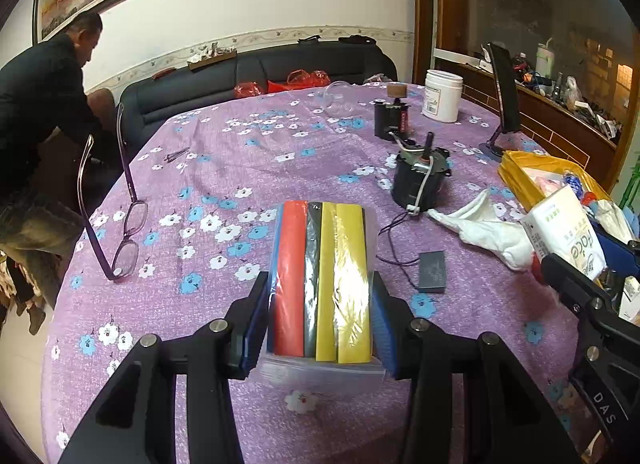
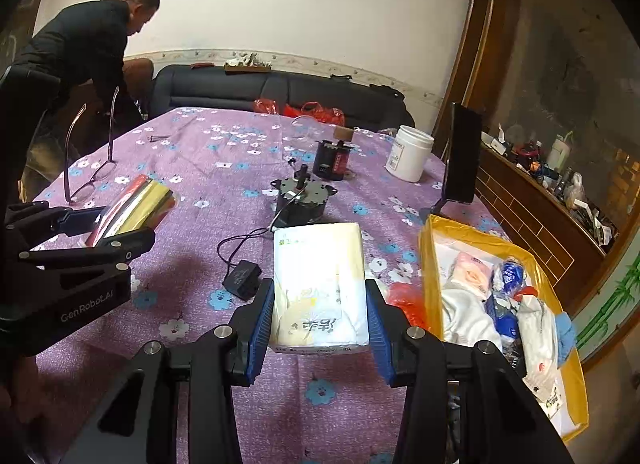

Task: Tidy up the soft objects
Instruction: 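Lift the tissue pack with right tool while left lifts the sponge-strip pack, then lower the tissue pack into the tray with right tool while left releases the strip pack there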

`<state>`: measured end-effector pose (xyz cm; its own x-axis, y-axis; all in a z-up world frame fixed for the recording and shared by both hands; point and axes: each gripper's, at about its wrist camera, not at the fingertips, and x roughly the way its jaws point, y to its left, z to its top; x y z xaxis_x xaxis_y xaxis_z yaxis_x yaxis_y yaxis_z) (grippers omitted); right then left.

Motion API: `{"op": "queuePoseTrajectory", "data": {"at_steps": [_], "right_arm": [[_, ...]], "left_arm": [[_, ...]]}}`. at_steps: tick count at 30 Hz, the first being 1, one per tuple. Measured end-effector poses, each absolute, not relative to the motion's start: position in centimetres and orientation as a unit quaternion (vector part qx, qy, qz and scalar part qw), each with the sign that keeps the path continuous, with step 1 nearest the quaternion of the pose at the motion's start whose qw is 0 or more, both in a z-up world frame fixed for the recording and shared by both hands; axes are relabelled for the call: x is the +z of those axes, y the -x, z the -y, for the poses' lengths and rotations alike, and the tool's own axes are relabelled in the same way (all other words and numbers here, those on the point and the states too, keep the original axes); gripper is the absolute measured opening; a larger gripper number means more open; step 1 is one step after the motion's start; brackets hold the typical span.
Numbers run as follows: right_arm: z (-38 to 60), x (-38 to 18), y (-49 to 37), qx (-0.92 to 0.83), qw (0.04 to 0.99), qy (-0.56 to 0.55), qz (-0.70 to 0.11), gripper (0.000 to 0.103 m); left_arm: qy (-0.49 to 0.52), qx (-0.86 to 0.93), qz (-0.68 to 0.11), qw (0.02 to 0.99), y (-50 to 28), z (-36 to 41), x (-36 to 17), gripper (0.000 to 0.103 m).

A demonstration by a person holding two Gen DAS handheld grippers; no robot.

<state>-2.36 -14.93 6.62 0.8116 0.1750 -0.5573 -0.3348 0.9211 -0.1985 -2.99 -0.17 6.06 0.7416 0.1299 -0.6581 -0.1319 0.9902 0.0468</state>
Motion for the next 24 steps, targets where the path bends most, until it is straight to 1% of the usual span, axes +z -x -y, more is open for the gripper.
{"op": "queuePoseTrajectory", "data": {"at_steps": [6, 10, 19, 24], "right_arm": [[16.8, 7.3, 2.9, 0.128, 0.947, 0.127, -0.267, 0.047], [19.5, 8.4, 2.8, 0.114, 0.953, 0.096, -0.262, 0.047], [26.7, 9.3, 2.6, 0.066, 0.962, 0.029, -0.265, 0.047], [31.0, 9.1, 2.5, 0.033, 0.962, -0.007, -0.272, 0.047]], "left_arm": [[-0.008, 0.055, -0.348, 0.936, 3.0, 2.0, 6.8, 0.045], [-0.016, 0.035, -0.345, 0.938, 2.8, 4.2, 7.5, 0.045], [-0.039, -0.043, -0.342, 0.938, 1.9, 11.9, 9.1, 0.045], [-0.051, -0.097, -0.353, 0.929, 1.5, 16.9, 8.9, 0.045]]}}
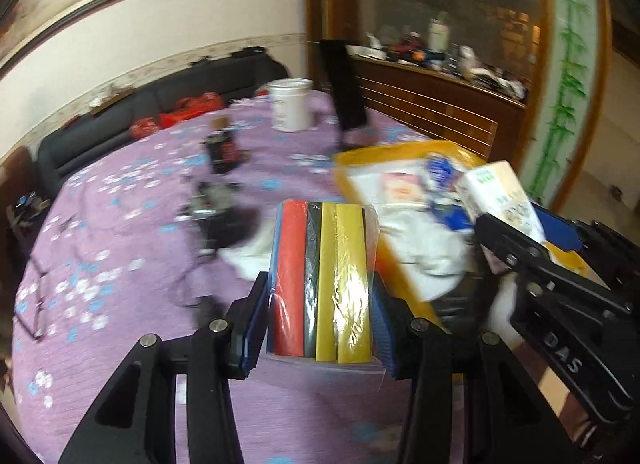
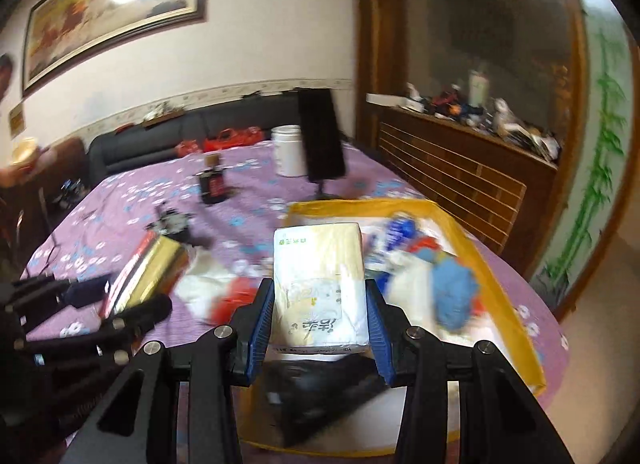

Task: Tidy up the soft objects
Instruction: 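Lower the tissue pack into the tray with right tool while left releases the strip pack there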

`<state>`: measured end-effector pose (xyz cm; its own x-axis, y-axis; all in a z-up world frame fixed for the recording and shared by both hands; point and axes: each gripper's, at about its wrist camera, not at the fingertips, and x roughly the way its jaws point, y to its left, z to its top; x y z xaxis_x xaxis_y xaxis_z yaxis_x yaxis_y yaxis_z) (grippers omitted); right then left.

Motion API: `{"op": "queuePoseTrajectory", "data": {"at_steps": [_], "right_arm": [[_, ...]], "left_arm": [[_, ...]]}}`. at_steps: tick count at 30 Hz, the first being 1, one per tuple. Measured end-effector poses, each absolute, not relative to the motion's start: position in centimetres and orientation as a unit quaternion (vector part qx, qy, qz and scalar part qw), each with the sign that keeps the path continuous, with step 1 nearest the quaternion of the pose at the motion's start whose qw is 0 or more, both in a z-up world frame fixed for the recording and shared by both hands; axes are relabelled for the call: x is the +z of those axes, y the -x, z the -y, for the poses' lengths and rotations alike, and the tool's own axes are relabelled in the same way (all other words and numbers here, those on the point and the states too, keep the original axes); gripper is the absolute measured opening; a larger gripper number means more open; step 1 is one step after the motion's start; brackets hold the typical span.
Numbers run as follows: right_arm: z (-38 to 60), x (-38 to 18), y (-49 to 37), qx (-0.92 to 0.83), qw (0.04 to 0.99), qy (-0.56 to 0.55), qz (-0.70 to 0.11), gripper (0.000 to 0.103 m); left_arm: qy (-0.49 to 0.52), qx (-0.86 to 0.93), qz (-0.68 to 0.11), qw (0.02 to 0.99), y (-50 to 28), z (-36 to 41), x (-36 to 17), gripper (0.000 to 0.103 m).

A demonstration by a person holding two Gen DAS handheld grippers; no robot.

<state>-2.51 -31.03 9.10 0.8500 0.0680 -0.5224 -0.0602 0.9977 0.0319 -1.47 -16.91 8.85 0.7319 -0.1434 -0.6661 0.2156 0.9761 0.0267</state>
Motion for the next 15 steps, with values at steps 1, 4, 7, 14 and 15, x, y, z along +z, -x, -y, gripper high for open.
{"op": "queuePoseTrajectory", "data": {"at_steps": [1, 4, 7, 14, 15], "right_arm": [[32.2, 9.0, 2.5, 0.025, 0.961, -0.017, -0.274, 0.047], [34.9, 8.9, 2.8, 0.004, 0.961, -0.034, -0.276, 0.047], [37.5, 8.7, 2.9, -0.015, 0.959, -0.053, -0.279, 0.047], [41.5, 7.4, 2.2, -0.026, 0.948, -0.095, -0.302, 0.047], [41.7, 7.2, 2.0, -0.023, 0.947, -0.098, -0.307, 0.047]], "left_arm": [[-0.055, -0.108, -0.357, 0.926, 1.4, 18.0, 8.7, 0.045], [-0.069, -0.137, -0.368, 0.917, 1.1, 21.0, 8.1, 0.045], [-0.075, -0.162, -0.38, 0.908, 0.7, 23.5, 7.6, 0.045], [-0.092, -0.183, -0.402, 0.892, -0.2, 26.8, 6.2, 0.045], [-0.092, -0.185, -0.406, 0.89, -0.3, 27.0, 6.1, 0.045]]}}
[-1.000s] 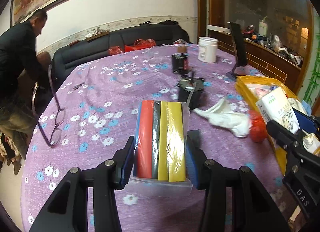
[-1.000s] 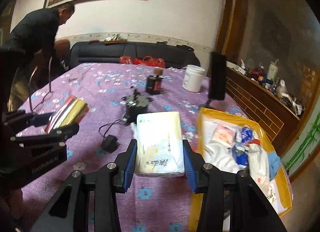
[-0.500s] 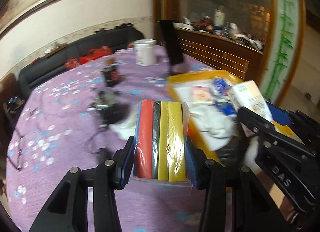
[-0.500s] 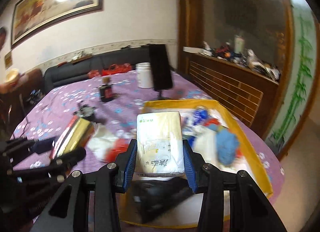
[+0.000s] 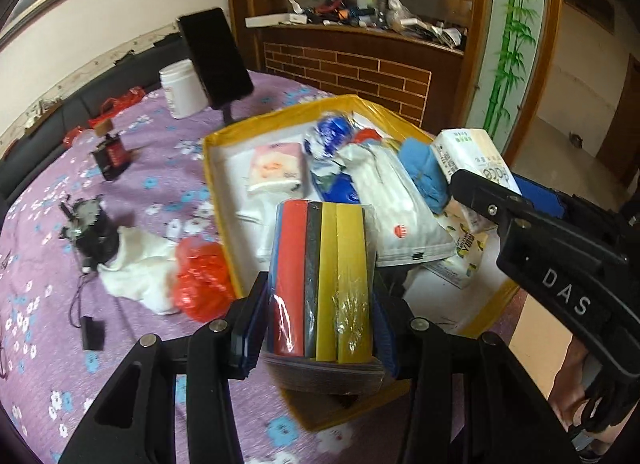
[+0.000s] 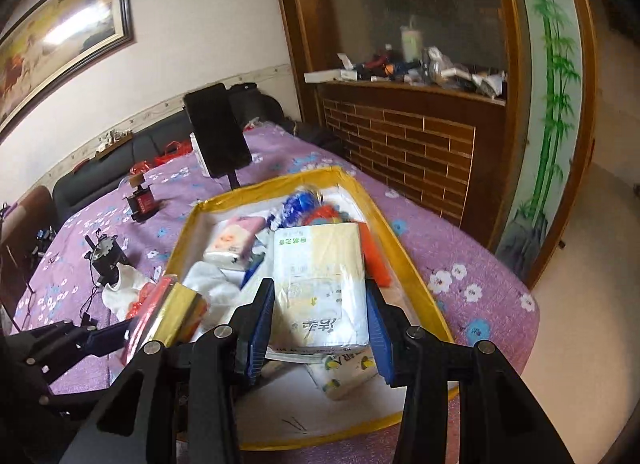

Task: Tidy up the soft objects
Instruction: 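Lower the tissue pack into the tray with right tool while left releases the strip pack there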

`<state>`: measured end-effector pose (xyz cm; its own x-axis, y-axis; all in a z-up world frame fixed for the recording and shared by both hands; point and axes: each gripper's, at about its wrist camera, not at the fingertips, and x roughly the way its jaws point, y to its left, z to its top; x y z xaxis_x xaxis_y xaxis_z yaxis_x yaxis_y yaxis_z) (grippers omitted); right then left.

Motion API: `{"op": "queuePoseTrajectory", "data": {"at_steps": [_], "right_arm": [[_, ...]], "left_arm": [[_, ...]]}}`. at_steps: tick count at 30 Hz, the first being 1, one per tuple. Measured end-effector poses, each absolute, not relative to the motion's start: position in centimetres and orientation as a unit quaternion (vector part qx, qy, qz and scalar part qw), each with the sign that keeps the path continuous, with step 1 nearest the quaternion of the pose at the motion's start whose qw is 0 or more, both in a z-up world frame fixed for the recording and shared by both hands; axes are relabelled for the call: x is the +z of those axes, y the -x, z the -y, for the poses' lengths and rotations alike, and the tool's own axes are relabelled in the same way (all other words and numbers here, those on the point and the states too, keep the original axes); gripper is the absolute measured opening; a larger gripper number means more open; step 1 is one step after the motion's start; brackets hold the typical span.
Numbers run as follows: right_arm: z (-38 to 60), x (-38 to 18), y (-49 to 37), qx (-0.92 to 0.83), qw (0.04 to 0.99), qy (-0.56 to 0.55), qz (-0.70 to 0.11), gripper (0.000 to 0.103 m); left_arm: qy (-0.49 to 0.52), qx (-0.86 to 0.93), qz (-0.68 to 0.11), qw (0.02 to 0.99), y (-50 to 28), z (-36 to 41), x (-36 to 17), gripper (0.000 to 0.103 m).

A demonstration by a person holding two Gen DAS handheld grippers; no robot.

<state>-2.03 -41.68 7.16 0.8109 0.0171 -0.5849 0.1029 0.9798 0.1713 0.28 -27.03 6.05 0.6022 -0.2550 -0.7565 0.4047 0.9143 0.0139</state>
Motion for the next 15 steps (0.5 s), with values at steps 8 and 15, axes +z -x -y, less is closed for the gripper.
{"op": "queuePoseTrajectory", "data": {"at_steps": [8, 15], "right_arm": [[42.1, 5.8, -0.7, -0.008, 0.932, -0.107, -0.346, 0.047], [42.5, 5.7, -2.7, -0.02, 0.926, -0.102, -0.364, 0.047]], "left_arm": [[-0.097, -0.183, -0.425, 0.881, -2.6, 28.7, 5.3, 0.045], [-0.092, -0.175, -0.435, 0.878, -4.9, 29.6, 5.0, 0.045]]}}
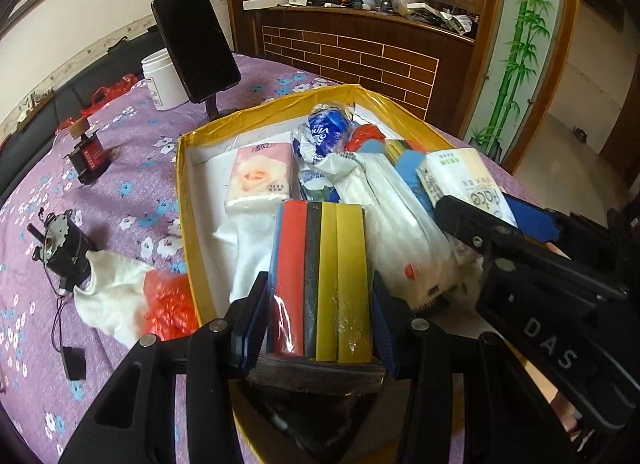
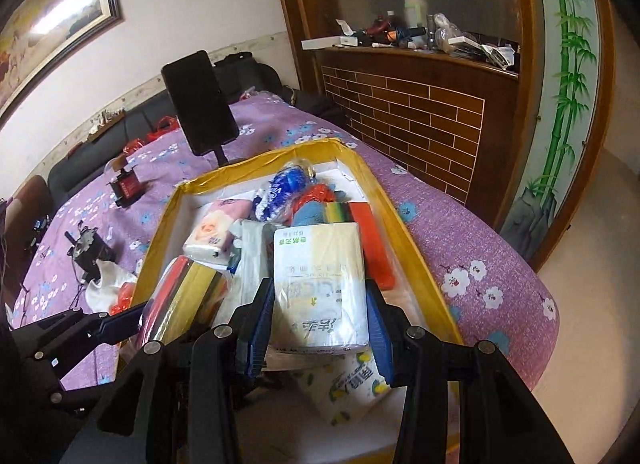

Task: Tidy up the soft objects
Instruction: 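Lower the tissue pack into the tray with right tool while left releases the strip pack there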

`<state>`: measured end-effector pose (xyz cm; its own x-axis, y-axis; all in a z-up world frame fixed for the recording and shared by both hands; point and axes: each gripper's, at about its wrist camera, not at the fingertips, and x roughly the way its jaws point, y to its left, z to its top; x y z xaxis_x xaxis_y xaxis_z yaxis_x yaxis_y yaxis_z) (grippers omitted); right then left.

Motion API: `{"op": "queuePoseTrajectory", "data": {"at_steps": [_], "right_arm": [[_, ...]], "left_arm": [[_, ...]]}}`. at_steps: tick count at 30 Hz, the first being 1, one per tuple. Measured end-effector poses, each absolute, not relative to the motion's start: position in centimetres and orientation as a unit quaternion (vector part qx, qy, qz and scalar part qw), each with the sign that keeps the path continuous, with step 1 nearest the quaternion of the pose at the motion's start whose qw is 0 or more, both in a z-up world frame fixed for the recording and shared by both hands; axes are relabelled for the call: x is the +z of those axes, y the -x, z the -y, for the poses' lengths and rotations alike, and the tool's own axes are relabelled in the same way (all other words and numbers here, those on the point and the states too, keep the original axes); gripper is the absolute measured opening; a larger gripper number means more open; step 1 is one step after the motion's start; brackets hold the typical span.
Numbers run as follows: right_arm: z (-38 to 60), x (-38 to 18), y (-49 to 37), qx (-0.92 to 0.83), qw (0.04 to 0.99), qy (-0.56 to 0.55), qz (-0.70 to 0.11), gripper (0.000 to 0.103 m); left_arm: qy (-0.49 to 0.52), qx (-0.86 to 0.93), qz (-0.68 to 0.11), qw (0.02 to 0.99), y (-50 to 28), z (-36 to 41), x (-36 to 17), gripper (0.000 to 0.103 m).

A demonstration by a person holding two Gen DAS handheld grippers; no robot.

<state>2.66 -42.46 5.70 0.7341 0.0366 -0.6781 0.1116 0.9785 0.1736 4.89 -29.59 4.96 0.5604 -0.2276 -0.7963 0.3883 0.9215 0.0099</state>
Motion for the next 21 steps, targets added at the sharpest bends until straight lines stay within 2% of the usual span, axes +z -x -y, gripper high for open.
{"op": "queuePoseTrajectory", "data": {"at_steps": [12, 16, 21], "right_arm": [[43.2, 5.3, -2.8, -0.026, 0.923, -0.102, -0.369, 0.049], [42.9, 5.9, -2.2, -0.028, 0.927, -0.096, -0.363, 0.05], [42.5, 6.8, -1.5, -0.031, 0.931, -0.089, -0.351, 0.05]], "left_arm": [[-0.118, -0.151, -0.412, 0.89, -5.1, 30.2, 4.5, 0.047], [-0.123, -0.153, -0.404, 0.894, -4.7, 30.3, 4.7, 0.057], [-0.131, -0.148, -0.383, 0.902, -3.8, 30.3, 5.6, 0.059]]}}
